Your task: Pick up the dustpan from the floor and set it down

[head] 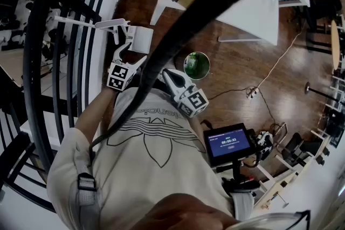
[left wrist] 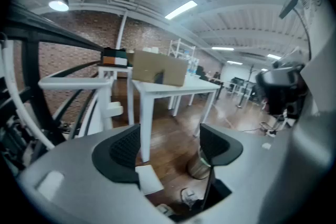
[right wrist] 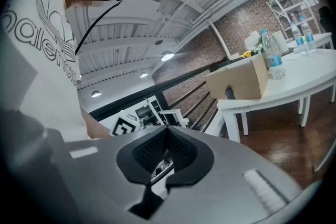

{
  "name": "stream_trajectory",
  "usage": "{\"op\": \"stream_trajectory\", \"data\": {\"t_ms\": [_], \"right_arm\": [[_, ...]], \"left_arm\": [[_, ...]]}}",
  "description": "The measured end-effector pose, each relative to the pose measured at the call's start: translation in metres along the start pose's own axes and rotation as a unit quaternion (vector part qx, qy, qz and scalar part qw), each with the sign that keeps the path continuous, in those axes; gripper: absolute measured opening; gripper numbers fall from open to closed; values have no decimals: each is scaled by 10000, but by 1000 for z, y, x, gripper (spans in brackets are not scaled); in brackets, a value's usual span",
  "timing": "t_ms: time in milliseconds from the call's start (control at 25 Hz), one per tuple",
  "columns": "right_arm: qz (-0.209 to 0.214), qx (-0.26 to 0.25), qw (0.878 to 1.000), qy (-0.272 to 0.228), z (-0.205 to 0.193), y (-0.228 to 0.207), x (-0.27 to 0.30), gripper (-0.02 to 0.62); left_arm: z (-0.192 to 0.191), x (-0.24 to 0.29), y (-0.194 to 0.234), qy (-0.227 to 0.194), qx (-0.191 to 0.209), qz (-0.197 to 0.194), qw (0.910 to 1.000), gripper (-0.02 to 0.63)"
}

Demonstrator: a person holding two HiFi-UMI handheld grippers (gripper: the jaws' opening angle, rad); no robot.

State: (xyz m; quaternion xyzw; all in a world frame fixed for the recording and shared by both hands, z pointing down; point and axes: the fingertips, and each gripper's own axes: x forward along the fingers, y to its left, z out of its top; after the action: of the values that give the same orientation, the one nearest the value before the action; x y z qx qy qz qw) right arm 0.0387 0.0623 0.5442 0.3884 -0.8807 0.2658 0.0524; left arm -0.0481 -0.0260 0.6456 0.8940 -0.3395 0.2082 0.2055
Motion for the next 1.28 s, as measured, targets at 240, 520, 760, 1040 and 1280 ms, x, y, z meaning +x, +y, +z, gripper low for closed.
{"op": "stream_trajectory", "data": {"t_ms": [240,520,760,1040,1280], "right_arm": [[9,352,9991,254,-25,3,20,2],[-219,653,9960,572,-55,8,12,2],[-453,780,9944,543,-60,6,3,3],[-527,603,9967,150,-44,-7,-3,3],[-350,268,9974,-566,5,-30,3,2]], "left_arm": [[-6,31,145,-178,475,1293,9903,453],[4,84,165,-263,837,900,9921,465],[-14,117,165,377,800,714,9935,169],[7,88,151,528,445,893,9936,71],[68,19,91,156,464,947,9943,72]]}}
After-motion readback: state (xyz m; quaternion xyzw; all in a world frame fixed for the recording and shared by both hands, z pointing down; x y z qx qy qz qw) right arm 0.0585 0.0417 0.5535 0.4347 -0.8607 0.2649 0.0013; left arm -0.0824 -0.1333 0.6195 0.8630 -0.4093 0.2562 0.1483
